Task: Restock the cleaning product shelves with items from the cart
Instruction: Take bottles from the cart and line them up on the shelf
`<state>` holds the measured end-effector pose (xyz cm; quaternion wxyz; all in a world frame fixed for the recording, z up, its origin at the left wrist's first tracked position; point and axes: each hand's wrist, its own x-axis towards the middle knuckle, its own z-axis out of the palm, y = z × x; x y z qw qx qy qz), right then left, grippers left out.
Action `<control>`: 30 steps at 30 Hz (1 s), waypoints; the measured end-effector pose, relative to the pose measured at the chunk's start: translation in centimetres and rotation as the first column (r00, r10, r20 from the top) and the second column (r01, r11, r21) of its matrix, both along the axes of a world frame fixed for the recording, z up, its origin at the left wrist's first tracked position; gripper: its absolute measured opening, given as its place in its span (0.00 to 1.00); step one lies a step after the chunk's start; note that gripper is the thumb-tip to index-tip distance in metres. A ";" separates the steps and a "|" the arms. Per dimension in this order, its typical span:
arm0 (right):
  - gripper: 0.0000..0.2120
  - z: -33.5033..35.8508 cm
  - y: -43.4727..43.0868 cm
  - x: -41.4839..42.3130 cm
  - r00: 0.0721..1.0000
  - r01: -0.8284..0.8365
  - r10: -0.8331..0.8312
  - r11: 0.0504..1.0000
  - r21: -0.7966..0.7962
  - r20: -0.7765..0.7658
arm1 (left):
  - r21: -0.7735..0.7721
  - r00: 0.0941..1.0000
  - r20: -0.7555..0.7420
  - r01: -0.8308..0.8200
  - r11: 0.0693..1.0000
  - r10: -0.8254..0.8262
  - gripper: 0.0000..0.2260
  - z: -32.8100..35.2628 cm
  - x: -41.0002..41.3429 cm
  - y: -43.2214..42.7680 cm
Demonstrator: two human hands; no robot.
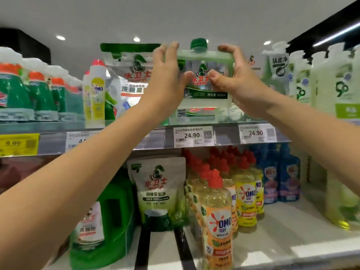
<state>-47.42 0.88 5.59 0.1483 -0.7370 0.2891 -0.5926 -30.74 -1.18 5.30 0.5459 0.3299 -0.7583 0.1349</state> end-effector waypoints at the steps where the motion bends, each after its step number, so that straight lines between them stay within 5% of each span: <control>1: 0.26 0.0 -0.3 -0.2 1.000 0.000 0.000 1.000 -0.004 0.010 | 0.002 0.999 0.021 -0.031 1.000 0.031 0.28 0.1 -0.3 -0.1; 5: 0.26 -0.8 -1.0 -0.9 0.998 0.043 -0.043 0.999 0.003 -0.046 | 0.020 0.988 0.119 -0.102 0.995 0.099 0.27 -0.4 -1.3 -0.8; 16: 0.24 -0.7 -1.7 -2.5 0.956 0.127 -0.055 0.963 0.239 -0.289 | -0.241 0.862 0.331 -0.315 0.918 0.383 0.27 -2.8 -1.1 -2.7; 18: 0.25 0.0 -1.7 -2.8 0.876 0.277 -0.164 0.941 0.193 -0.454 | -0.246 0.827 0.357 -0.365 0.898 0.434 0.27 -2.4 -1.1 -2.2; 20: 0.29 0.8 -2.0 -2.9 0.618 0.491 -0.426 0.866 -0.098 -0.661 | -0.212 0.794 0.389 -0.416 0.884 0.467 0.27 -1.3 -0.8 -1.5; 22: 0.35 1.1 -2.3 -2.6 0.371 0.518 -0.615 0.759 -0.395 -0.696 | -0.210 0.760 0.464 -0.404 0.890 0.454 0.29 -0.2 -0.3 -1.1; 26: 0.37 0.8 -3.0 -2.5 0.298 0.504 -0.717 0.679 -0.534 -0.630 | -0.195 0.689 0.584 -0.395 0.898 0.430 0.37 1.1 0.0 -0.9; 30: 0.36 0.7 -4.2 -2.4 0.302 0.511 -0.735 0.662 -0.548 -0.606 | -0.217 0.644 0.581 -0.468 0.857 0.499 0.29 1.4 -1.5 -2.2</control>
